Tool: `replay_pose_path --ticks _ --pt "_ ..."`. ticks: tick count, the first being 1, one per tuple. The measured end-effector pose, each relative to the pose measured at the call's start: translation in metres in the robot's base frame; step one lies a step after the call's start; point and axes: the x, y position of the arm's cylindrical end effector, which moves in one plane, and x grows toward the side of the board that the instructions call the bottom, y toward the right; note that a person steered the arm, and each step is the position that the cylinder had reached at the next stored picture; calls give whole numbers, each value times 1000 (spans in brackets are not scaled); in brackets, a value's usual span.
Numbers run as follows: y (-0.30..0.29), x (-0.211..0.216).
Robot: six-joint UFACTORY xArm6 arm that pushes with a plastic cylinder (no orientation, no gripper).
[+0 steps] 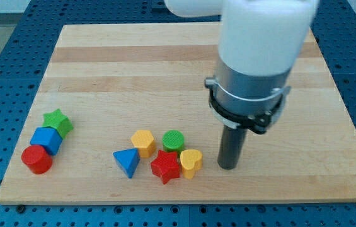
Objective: Push the blue cube above the red star
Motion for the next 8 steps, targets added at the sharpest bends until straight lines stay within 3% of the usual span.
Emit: replay_pose_path --ticks 1,2,4,5,6,7,8 --pt "39 21" --pt "10 32" --pt "-73 -32" --pt "-26 -39" --pt "33 14" --pt "-22 54" --pt "-79 54"
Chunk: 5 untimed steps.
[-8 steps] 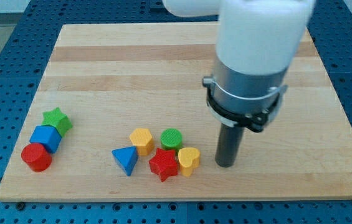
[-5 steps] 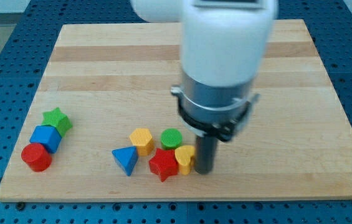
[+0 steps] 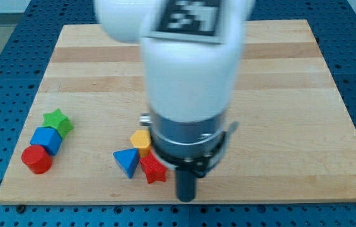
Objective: Push the blue cube above the red star
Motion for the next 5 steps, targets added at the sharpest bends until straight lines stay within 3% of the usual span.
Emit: replay_pose_path --ticks 2,5 --pt "-116 0" --pt "-50 -78"
